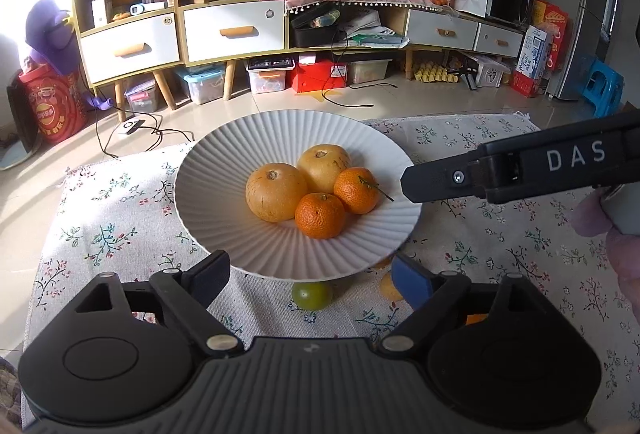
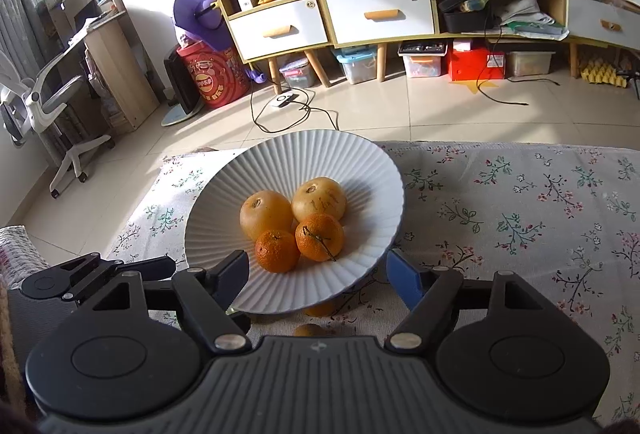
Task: Organize fruits
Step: 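Withdraw both tools from the bowl back over the remaining fruit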
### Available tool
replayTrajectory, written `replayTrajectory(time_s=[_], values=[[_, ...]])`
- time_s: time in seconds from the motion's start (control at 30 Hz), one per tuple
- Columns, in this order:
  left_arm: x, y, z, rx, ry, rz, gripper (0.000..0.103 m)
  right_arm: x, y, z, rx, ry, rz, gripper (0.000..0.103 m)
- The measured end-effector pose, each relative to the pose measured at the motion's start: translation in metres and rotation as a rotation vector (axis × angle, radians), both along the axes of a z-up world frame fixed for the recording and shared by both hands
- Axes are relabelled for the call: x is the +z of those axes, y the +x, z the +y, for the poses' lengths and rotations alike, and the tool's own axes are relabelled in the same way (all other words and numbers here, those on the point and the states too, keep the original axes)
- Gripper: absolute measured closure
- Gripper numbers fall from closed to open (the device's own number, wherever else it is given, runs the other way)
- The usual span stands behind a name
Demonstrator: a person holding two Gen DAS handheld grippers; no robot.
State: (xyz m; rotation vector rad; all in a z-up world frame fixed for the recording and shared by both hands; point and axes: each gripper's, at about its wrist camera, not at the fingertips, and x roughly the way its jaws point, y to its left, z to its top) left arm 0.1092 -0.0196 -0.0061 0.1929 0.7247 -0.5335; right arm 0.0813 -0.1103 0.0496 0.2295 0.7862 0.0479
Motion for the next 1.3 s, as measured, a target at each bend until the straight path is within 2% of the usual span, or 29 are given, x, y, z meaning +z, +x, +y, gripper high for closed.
replayTrajectory(time_s=[0.23,0.53,0.7,1.0,1.3], values=[[0.000,-0.012,0.004,-0.005,0.009,0.008,0.012,0.003,-0.014,0.002,0.006,-0.018,-0.010,0.020],[-0.004,-0.020,0.013,0.009,0.033,0.039,0.011,-0.004,-0.030,-0.001,-0.022,0.014,0.013,0.011],[-0.008,-0.027,0.020,0.022,0.035,0.055,0.011,-0.013,-0.040,0.004,-0.018,0.006,0.029,0.010],[-0.016,-0.044,0.029,-0.018,0.049,0.050,0.011,-0.020,-0.061,0.012,0.009,-0.100,0.016,0.010],[-0.029,-0.053,0.034,-0.023,0.017,0.069,0.011,-0.036,-0.078,0.011,0.019,-0.131,0.045,0.012]])
